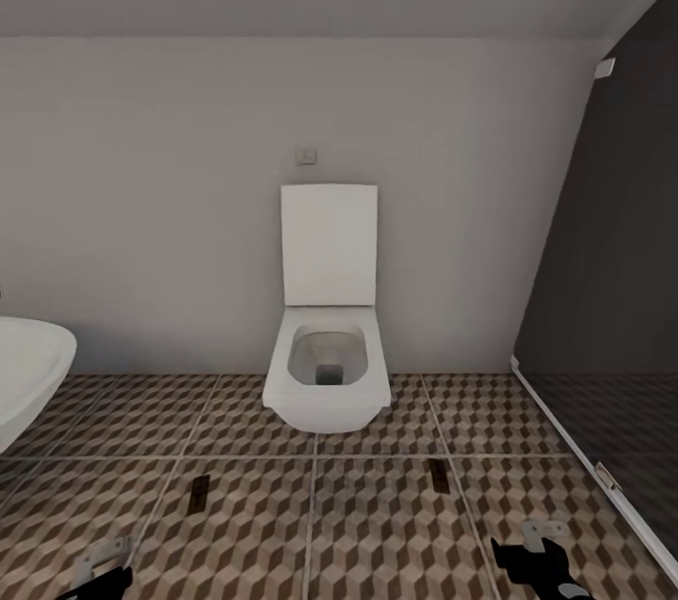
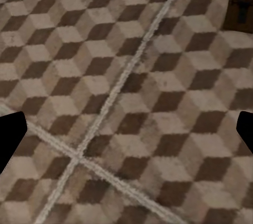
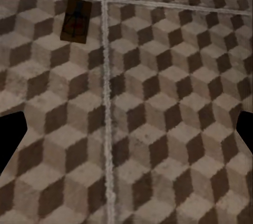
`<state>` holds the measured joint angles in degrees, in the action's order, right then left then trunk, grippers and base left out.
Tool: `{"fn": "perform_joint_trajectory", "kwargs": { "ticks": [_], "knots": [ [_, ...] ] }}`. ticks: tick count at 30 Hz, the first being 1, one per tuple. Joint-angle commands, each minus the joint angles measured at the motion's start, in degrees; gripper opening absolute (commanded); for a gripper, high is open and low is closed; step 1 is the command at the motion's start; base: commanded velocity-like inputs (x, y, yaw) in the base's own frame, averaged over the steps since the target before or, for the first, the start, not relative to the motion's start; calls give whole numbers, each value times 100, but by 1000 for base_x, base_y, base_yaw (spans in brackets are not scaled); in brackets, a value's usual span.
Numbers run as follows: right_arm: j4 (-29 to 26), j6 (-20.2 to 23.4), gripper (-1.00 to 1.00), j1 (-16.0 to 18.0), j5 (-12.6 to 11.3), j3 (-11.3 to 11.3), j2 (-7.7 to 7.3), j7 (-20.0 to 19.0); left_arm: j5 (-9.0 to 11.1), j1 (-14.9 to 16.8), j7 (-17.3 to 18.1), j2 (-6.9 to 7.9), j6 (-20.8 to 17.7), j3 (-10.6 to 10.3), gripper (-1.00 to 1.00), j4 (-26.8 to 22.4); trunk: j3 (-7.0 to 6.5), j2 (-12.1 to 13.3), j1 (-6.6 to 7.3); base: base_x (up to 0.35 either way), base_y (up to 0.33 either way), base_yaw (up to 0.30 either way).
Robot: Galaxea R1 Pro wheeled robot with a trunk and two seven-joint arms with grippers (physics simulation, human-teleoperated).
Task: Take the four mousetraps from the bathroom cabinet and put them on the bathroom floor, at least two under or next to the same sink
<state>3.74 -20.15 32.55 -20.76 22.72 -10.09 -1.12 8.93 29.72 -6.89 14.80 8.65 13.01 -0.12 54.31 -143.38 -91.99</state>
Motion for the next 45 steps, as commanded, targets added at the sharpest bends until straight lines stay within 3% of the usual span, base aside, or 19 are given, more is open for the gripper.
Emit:
{"fn": "perform_joint_trajectory", "kwargs": {
  "ticks": [1,12,45],
  "knots": [
    [21,-32,100,4,-40,48,2,-10,60,3,1,8,24,-18,100,26,-17,-1,4,0,0,0],
    [21,-33,100,-11,-22,48,20,-54,66,-6,3,-4,38,-18,100,111,-261,14,32,0,0,0],
    [21,-33,100,-19,-24,40,307,-63,68,-13,-4,-14,123,-18,100,129,-854,1338,757,0,0,0]
  ]
}}
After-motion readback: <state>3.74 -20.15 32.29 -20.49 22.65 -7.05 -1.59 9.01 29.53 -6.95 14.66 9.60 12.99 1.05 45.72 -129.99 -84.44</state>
